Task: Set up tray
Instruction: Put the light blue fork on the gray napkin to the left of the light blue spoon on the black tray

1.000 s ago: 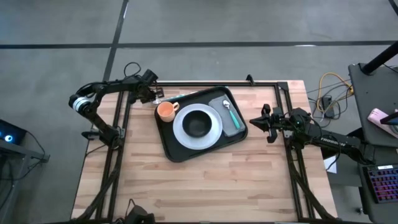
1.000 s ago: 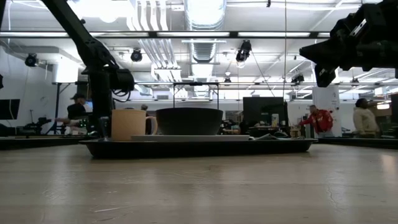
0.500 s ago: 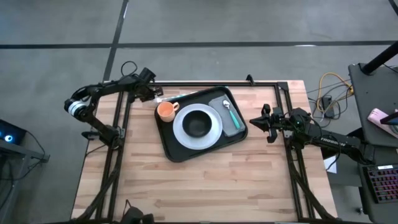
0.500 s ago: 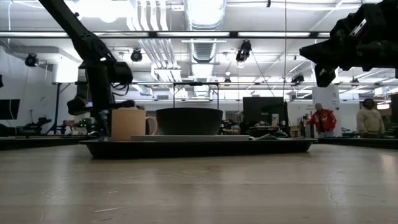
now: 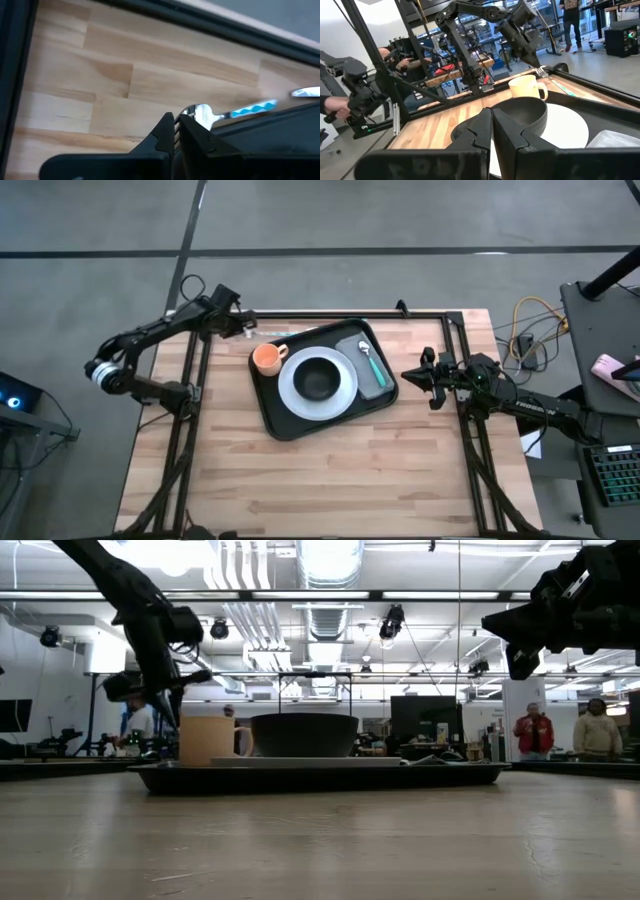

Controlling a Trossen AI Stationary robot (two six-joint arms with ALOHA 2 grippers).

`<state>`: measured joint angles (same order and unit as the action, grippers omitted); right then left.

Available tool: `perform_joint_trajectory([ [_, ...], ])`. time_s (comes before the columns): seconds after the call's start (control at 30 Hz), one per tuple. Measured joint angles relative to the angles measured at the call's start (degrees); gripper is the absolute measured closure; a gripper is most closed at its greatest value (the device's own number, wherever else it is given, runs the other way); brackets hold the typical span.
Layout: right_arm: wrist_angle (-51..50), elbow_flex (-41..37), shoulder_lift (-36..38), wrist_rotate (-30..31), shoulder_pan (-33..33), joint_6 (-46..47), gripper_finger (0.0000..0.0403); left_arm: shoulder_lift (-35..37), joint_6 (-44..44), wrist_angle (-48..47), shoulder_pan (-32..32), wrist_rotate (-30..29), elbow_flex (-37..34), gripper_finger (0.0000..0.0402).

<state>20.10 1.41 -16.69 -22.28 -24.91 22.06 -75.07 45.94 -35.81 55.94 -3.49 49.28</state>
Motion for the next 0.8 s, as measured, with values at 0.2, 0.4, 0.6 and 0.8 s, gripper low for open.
perform_joint_trajectory([
  [0.2,0.0,0.0,0.0,0.04,0.0,0.0,0.0394,3.39,-0.85,-0.39,0.02,-0.02,0.0,0.0399],
  [0.4,0.0,0.0,0.05,0.26,0.0,0.0,0.0394,5.31,-2.61,-0.7,0.03,0.49,0.0,0.0399],
  [0.6,0.25,0.0,0.05,1.92,0.0,0.09,0.0394,7.45,-3.29,-0.46,0.04,1.89,0.0,0.0399],
  [0.8,0.28,0.0,0.07,3.02,0.02,0.26,0.0394,10.03,-3.73,-0.27,0.04,4.61,0.02,0.04],
])
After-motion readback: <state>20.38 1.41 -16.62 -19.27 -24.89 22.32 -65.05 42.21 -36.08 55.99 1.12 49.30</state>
